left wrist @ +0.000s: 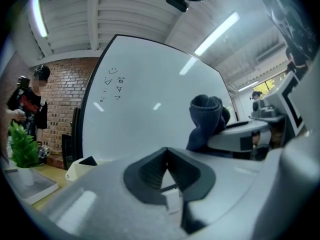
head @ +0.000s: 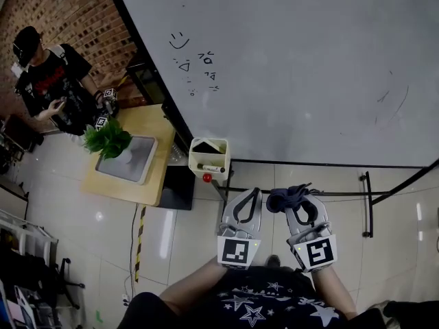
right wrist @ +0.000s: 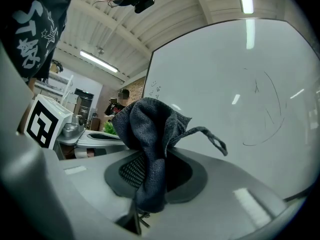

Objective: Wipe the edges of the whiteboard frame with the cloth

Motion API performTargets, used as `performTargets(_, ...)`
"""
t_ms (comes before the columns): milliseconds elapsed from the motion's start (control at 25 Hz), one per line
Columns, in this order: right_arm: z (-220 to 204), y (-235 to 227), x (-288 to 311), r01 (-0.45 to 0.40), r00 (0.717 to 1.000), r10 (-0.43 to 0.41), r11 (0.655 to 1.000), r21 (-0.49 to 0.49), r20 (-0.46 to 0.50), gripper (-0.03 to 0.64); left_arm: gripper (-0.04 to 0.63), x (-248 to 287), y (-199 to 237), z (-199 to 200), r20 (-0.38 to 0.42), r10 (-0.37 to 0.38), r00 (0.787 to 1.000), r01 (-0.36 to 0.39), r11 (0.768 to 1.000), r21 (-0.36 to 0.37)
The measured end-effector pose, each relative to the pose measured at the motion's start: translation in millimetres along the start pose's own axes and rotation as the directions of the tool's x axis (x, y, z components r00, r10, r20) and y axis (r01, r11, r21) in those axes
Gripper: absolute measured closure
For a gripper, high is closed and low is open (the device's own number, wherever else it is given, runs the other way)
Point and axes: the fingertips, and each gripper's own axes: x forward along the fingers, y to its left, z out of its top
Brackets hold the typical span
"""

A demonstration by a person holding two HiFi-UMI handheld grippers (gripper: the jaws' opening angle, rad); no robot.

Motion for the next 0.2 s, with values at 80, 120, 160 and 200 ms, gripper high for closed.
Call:
performTargets(80, 0.9, 5.4, -0.8, -0.016, 1.000, 0.016, 1.000, 0.026, -0.002, 0.538, 0.591, -3.0, -0.4, -1.2, 0.000, 0.003, 1.000, -0.003, 1.000, -0.018)
performTargets(120, 0.9, 7.0, -0.8, -0.020, 1.000, 0.020, 0.999, 0.036, -0.003, 0.540, 0.591, -5.1, 0.6, -0.3, 0.000, 0.006, 1.000, -0.006, 1.000, -0.024)
performTargets(160, 0.9, 8.1, -0.4, -0.022, 1.000, 0.022, 0.999, 0.043, -0.003, 0.539, 0.591, -7.2, 2.4, 2.0, -0.001, 0.010, 1.000, -0.010, 1.000, -0.027)
performTargets(200, 0.9, 8.9, 0.1, -0.023, 1.000, 0.023, 0.999, 0.049, -0.002, 0.539, 0.591, -9.3, 4.6, 4.7, -0.002, 0.014, 1.000, -0.014, 0.999, -0.029)
